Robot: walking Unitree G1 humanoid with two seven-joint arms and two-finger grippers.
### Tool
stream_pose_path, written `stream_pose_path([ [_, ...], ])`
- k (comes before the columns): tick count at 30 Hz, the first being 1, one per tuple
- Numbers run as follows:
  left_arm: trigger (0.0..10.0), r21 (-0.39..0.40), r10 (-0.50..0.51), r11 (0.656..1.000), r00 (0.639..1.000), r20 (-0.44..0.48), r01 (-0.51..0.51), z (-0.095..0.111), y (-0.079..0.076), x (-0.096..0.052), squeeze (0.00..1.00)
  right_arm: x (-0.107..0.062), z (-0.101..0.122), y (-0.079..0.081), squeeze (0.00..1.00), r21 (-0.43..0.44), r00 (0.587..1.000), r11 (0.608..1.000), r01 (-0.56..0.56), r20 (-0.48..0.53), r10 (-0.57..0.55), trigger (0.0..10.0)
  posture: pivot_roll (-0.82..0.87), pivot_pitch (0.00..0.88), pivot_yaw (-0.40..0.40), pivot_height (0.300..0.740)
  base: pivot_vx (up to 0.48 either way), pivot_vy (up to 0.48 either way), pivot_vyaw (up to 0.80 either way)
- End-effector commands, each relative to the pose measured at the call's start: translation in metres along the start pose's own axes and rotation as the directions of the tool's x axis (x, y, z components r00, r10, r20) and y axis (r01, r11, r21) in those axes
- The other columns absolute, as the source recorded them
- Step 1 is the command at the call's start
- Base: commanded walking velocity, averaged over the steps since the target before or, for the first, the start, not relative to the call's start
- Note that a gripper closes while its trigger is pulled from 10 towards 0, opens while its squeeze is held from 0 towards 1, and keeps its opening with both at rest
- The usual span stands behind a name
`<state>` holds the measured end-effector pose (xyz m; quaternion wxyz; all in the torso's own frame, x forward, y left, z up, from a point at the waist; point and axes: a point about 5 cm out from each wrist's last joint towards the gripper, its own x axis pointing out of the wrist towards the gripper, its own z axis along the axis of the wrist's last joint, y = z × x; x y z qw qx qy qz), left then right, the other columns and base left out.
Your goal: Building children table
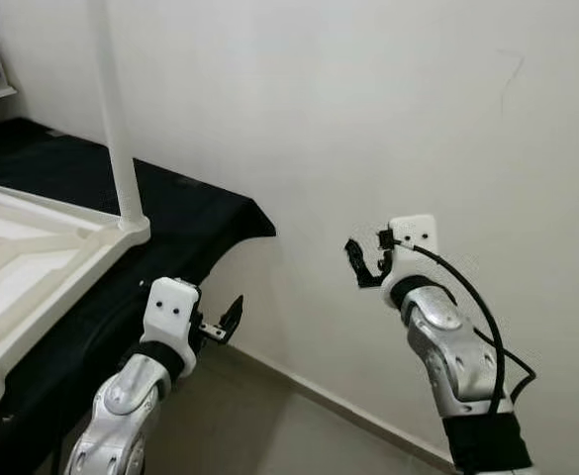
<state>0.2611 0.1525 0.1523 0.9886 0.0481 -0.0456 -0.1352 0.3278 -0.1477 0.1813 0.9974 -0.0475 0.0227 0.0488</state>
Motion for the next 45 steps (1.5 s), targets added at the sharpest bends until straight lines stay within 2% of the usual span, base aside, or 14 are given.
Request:
stream_pose_path([
  [1, 10.0, -0.029, -0.007, 1.000, 1.000, -0.016, 0.007, -0.0029, -0.0026, -0.0006, 0.00, 0.0000, 0.0010, -0.0001, 0.00, -0.012, 1.000, 1.000, 0.000, 0.006, 0.000, 10.0, 0.08, 0.000, -0.120, 0.740, -0.360, 0.000, 0.00],
  [17, 10.0, -0.035, -0.011, 0.999, 1.000, -0.011, 0.010, -0.0026, -0.0037, -0.0005, 0.00, -0.0002, -0.0007, -0.0005, 0.00, -0.021, 1.000, 1.000, 0.004, -0.001, -0.004, 10.0, 0.08, 0.000, -0.119, 0.740, -0.360, 0.000, 0.00],
  [28, 10.0, -0.036, -0.009, 0.999, 1.000, -0.012, 0.008, -0.0022, -0.0028, 0.0015, 0.00, 0.0009, -0.0034, -0.0015, 0.00, -0.033, 1.000, 0.999, 0.016, -0.014, -0.017, 10.0, 0.08, 0.000, -0.121, 0.740, 0.000, 0.000, 0.00],
  [39, 10.0, -0.044, -0.005, 0.999, 1.000, -0.009, 0.005, -0.0019, -0.0023, 0.0023, 0.00, 0.0017, -0.0053, -0.0020, 0.00, -0.044, 1.000, 0.999, 0.017, -0.019, -0.018, 10.0, 0.08, 0.000, -0.124, 0.740, 0.000, -0.347, 0.00],
  [45, 10.0, -0.048, -0.006, 0.999, 1.000, -0.009, 0.006, -0.0023, -0.0032, 0.0022, 0.00, 0.0016, -0.0069, -0.0028, 0.00, -0.054, 1.000, 0.998, 0.013, -0.022, -0.014, 10.0, 0.08, 0.000, -0.127, 0.740, 0.000, 0.000, 0.00],
])
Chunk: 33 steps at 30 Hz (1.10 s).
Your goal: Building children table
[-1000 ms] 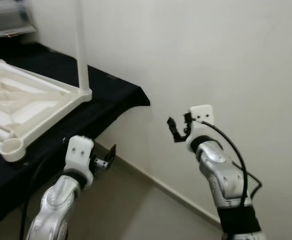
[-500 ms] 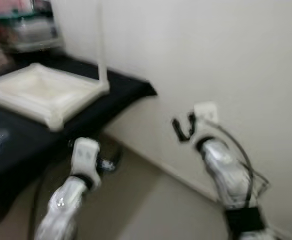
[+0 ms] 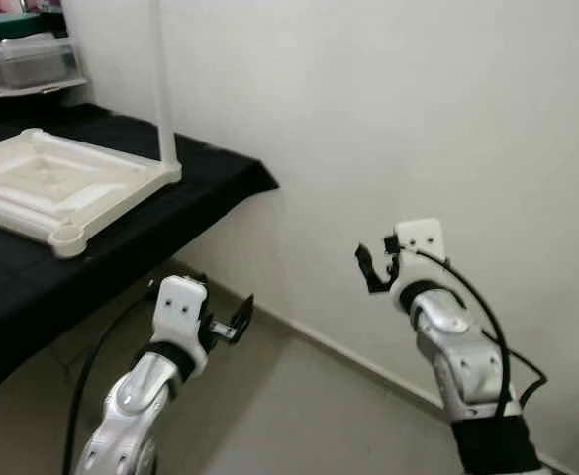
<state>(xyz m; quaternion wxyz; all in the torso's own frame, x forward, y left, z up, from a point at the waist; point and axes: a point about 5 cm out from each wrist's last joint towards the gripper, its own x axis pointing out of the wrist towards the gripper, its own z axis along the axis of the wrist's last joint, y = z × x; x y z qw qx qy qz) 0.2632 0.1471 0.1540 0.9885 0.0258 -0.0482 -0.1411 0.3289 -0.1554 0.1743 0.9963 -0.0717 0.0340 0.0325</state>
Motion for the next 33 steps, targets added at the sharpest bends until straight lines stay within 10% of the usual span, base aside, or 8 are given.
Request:
stream_pose_path([
  [1, 10.0, -0.004, 0.004, 1.000, 1.000, -0.021, -0.004, -0.0043, 0.0013, -0.0014, 0.00, 0.0008, 0.0008, 0.0040, 0.00, -0.009, 1.000, 1.000, -0.018, 0.004, 0.018, 10.0, 0.08, 0.000, -0.128, 0.740, 0.000, 0.000, 0.00],
  [33, 10.0, -0.016, -0.003, 1.000, 1.000, -0.010, 0.002, -0.0029, 0.0000, -0.0010, 0.00, 0.0003, -0.0042, 0.0036, 0.00, -0.033, 1.000, 0.999, -0.018, -0.003, 0.018, 10.0, 0.08, 0.000, -0.126, 0.740, 0.000, -0.191, 0.00],
])
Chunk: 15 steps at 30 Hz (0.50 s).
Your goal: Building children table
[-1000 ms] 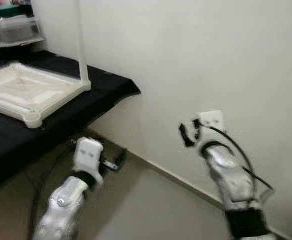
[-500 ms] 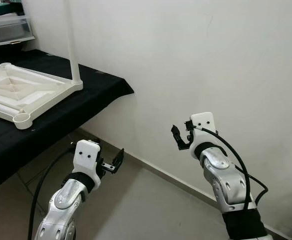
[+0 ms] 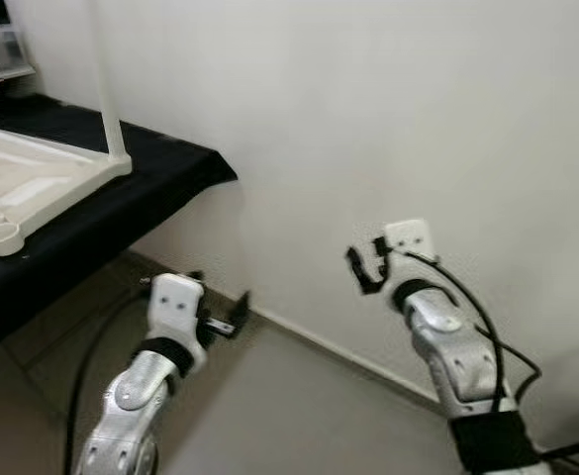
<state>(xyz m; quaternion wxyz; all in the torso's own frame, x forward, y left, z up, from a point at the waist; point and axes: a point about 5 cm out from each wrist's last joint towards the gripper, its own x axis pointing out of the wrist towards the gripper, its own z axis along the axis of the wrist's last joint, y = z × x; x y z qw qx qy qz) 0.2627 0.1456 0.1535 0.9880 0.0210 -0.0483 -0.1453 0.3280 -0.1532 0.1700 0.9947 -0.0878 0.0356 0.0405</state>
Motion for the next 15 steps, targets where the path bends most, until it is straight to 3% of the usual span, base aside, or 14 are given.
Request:
stream_pose_path([
  [1, 10.0, -0.015, 0.010, 1.000, 1.000, -0.002, -0.010, -0.0006, 0.0024, -0.0008, 0.00, 0.0005, 0.0000, 0.0000, 0.00, -0.003, 1.000, 1.000, -0.001, 0.001, 0.001, 10.0, 0.07, 0.000, -0.125, 0.740, 0.000, 0.000, 0.00],
  [15, 10.0, -0.040, 0.040, 0.998, 0.999, 0.011, -0.039, 0.0039, 0.0080, 0.0019, 0.00, 0.0007, -0.0003, -0.0003, 0.00, -0.006, 1.000, 1.000, -0.001, 0.004, 0.001, 10.0, 0.07, 0.000, -0.122, 0.740, 0.000, 0.000, 0.00],
])
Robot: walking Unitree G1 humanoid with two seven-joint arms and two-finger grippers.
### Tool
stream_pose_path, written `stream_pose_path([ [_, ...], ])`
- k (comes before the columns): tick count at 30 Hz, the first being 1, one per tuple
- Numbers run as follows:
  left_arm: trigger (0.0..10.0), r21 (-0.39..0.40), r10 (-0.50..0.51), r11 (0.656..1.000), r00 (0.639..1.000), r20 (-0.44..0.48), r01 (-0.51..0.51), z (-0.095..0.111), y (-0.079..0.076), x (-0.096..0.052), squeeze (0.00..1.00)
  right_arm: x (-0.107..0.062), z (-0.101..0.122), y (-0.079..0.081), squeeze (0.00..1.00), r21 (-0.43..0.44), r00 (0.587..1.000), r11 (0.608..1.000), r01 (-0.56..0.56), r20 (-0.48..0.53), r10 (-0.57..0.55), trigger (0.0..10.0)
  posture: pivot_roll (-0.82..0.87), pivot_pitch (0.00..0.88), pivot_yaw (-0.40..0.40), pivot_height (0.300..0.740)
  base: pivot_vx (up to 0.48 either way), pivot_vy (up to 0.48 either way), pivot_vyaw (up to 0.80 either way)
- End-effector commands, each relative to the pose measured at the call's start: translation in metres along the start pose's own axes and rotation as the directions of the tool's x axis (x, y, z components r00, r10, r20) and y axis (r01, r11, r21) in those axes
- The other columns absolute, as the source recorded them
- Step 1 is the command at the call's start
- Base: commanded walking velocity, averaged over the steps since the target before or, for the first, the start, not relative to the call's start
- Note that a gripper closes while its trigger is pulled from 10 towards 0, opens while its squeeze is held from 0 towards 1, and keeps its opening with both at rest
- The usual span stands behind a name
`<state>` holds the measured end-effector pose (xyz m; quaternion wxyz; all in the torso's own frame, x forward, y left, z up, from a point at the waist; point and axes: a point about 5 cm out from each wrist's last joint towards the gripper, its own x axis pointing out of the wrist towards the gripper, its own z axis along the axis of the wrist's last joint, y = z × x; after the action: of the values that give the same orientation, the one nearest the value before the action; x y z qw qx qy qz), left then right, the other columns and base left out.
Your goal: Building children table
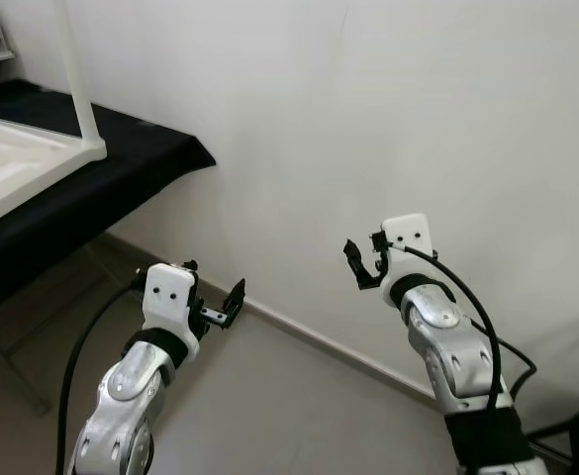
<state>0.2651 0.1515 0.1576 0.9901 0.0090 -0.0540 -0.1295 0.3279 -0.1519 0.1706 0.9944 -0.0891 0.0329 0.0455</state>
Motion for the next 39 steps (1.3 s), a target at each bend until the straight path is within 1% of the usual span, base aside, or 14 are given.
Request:
stream_pose_path([
  [1, 10.0, -0.020, 0.006, 1.000, 1.000, -0.002, -0.006, 0.0004, 0.0017, 0.0009, 0.00, 0.0007, -0.0016, -0.0014, 0.00, -0.003, 1.000, 1.000, 0.008, -0.002, -0.008, 10.0, 0.07, 0.000, -0.121, 0.740, 0.000, 0.000, 0.00],
  [24, 10.0, -0.033, -0.018, 0.999, 1.000, -0.001, 0.018, -0.0001, -0.0001, 0.0000, 0.00, 0.0008, -0.0055, -0.0008, 0.00, -0.005, 1.000, 1.000, 0.008, -0.008, -0.008, 10.0, 0.07, 0.000, -0.115, 0.740, 0.000, 0.000, 0.00],
  [39, 10.0, -0.035, -0.030, 0.999, 1.000, -0.002, 0.030, -0.0003, -0.0016, 0.0011, 0.00, 0.0007, -0.0065, -0.0016, 0.00, -0.005, 1.000, 1.000, 0.010, -0.010, -0.010, 10.0, 0.07, 0.000, -0.114, 0.740, 0.229, 0.000, 0.00],
])
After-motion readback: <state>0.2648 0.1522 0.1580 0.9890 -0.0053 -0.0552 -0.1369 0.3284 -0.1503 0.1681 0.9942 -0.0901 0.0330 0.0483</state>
